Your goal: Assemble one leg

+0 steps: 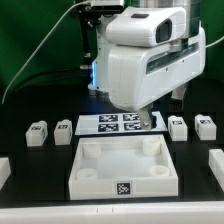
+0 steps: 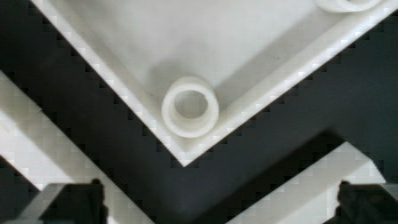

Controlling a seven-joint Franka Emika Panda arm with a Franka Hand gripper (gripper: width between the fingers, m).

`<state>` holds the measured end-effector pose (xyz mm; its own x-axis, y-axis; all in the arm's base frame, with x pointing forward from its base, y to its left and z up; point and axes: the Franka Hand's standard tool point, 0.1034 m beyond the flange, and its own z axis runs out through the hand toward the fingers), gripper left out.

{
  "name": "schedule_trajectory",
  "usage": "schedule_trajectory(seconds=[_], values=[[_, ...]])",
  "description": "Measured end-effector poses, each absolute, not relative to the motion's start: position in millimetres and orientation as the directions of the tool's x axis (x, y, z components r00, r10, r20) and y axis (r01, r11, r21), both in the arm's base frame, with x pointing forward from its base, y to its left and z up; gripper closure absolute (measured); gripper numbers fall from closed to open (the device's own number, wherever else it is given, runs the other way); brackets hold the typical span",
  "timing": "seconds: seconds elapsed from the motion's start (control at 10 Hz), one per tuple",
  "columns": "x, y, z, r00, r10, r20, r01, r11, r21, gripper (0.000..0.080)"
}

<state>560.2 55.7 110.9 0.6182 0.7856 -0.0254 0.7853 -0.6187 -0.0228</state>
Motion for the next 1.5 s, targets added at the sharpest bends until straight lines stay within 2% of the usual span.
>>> schedule_trajectory(seconds=[0.7,1.0,1.2,1.4,1.5], values=[[559.9,55.7,110.1,0.615,0.788,-0.026,0.788,-0.616,-0.024,0.015],[556.5,53.9,109.9,0.547,0.837,-0.026,0.836,-0.548,-0.025,0.015],[516.0,39.2,108.0,0.301,0.953,-0.023,0.953,-0.301,-0.032,0.015],[473.0,10.7,91.8,0.02,1.0,-0.009,0.999,-0.02,-0.044,0.015],[459.2,-0.4,75.5,-0.077,0.997,0.003,0.996,0.077,-0.054,0.015]])
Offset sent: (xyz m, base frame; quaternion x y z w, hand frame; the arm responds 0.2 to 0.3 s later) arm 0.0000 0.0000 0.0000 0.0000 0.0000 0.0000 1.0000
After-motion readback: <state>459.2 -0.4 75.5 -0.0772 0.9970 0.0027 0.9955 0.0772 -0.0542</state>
